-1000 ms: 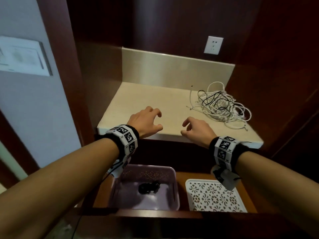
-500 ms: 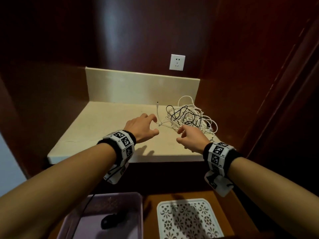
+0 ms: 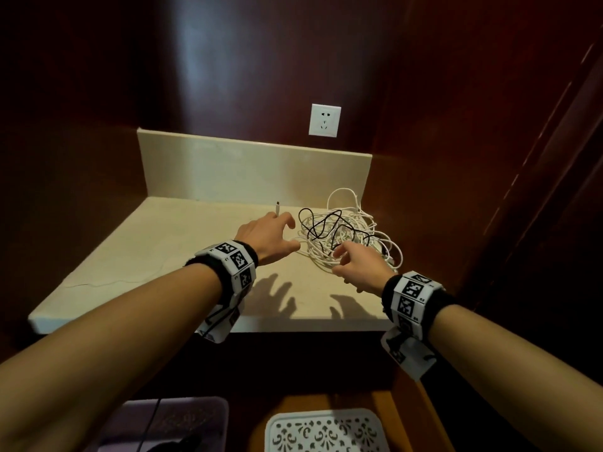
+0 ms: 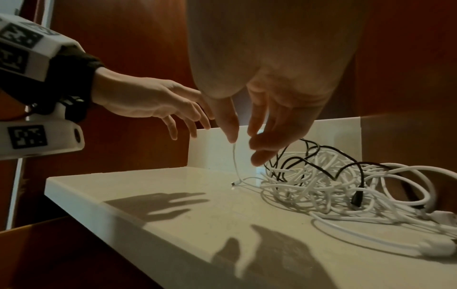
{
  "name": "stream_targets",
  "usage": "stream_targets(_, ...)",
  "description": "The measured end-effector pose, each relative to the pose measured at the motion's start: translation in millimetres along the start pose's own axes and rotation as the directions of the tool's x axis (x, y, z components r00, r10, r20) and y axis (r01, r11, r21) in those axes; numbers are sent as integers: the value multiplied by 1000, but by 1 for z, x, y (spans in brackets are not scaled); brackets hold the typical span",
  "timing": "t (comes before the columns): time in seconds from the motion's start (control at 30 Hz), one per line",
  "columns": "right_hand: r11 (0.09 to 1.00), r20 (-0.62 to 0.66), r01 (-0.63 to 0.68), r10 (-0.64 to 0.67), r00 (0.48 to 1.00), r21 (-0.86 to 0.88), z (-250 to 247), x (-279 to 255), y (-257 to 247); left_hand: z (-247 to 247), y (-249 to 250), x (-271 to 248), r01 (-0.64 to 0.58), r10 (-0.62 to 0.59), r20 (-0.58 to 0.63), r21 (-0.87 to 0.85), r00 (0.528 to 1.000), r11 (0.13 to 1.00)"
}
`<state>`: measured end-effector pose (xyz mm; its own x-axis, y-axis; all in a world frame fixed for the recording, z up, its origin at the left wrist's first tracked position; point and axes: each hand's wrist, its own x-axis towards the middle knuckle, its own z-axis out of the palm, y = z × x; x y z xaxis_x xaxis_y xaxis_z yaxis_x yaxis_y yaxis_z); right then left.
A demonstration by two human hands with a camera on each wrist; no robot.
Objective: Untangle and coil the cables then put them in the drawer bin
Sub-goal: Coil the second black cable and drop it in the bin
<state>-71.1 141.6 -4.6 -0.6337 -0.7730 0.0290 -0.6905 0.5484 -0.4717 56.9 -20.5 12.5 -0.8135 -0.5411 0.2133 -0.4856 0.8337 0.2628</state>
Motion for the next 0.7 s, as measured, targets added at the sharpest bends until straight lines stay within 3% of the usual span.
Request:
stream_targets(0.27,998,-75,-55,58,995,44,-3,31,22,15,5,29,3,-3,1,-20,1000,1000)
stream_targets(0.4,998,-114,-53,49,992,-32,0,53,25,22,0,43,10,-10,4,-22,1000,1000)
stream_targets(0.7,970,-177,-191,164,970,-147,-8,94,24,30,-20,63,37,-36,29,-36,999,999)
